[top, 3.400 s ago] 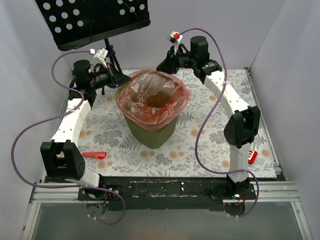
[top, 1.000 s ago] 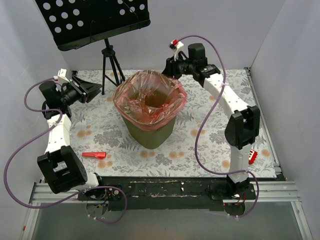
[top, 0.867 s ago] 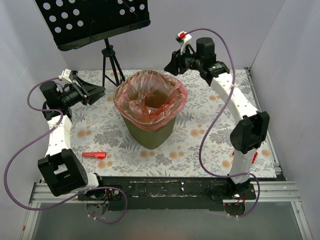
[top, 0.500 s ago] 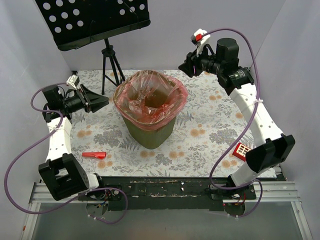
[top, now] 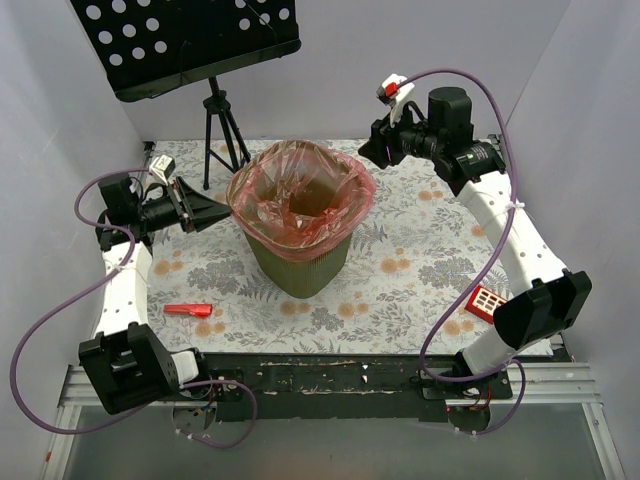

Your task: Put the trash bags into the trash bin

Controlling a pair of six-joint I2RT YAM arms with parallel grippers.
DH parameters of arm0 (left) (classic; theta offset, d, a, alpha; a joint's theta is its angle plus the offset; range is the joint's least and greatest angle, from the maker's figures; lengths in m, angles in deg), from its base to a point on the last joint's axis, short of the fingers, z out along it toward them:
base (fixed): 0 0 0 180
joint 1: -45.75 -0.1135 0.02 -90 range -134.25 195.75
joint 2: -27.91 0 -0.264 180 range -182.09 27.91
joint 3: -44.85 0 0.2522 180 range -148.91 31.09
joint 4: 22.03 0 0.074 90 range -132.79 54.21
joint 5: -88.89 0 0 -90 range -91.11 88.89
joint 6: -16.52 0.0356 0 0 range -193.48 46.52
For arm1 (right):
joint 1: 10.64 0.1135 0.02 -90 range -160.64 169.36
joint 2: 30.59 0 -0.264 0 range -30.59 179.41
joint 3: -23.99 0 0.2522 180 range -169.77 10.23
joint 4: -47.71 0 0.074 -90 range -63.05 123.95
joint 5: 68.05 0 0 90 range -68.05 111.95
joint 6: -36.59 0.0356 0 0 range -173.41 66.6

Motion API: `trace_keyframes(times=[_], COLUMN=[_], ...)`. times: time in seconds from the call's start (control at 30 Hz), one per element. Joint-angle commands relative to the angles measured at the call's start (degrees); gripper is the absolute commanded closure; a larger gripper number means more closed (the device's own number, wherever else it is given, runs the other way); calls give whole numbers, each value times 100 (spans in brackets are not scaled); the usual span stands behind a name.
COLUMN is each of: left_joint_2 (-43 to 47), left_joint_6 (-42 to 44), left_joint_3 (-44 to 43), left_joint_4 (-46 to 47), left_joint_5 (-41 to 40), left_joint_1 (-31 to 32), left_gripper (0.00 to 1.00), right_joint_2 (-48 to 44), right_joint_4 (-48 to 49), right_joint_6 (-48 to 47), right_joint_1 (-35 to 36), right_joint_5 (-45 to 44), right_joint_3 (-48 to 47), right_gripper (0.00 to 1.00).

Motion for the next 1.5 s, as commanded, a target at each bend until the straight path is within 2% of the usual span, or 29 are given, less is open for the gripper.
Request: trace_keyframes(times=[0.0,0.13,0.17,0.37,0.6,0.8,1.1,1.2,1.27,1.37,1.47], left_joint_2=[278,401,427,463,279,120,-38,-91,-152,-249,-346], left_joint_6=[-110,-251,-269,-181,-875,-1033,-1226,-1227,-868,-280,266], left_joint_3=[137,357,401,875,1570,1728,1790,1379,975,517,200], left_joint_4=[117,468,512,424,1531,2024,2428,2271,1815,831,75], left_joint_5=[-168,-300,-362,-731,-661,-678,-741,-530,-538,-608,-731], left_joint_1=[95,183,183,157,157,209,429,438,438,438,438], left_gripper=[81,99,100,100,100,100,100,100,100,100,100], right_joint_2=[-83,-48,-39,-74,-197,-452,-601,-750,-900,-1076,-1365], right_joint_4=[109,144,153,144,135,162,-101,-321,-671,-1514,-1212], right_joint_6=[-12,41,50,59,94,59,199,191,-343,-1363,-1340], right_joint_1=[0,-9,0,0,0,-9,-351,-755,-1063,-1117,-1108], right_joint_5=[133,195,204,265,537,371,441,1097,1914,2820,3314], right_joint_3=[56,48,48,188,565,1014,1120,1085,1085,1163,1759], right_gripper=[49,50,50,50,52,52,53,51,47,46,42])
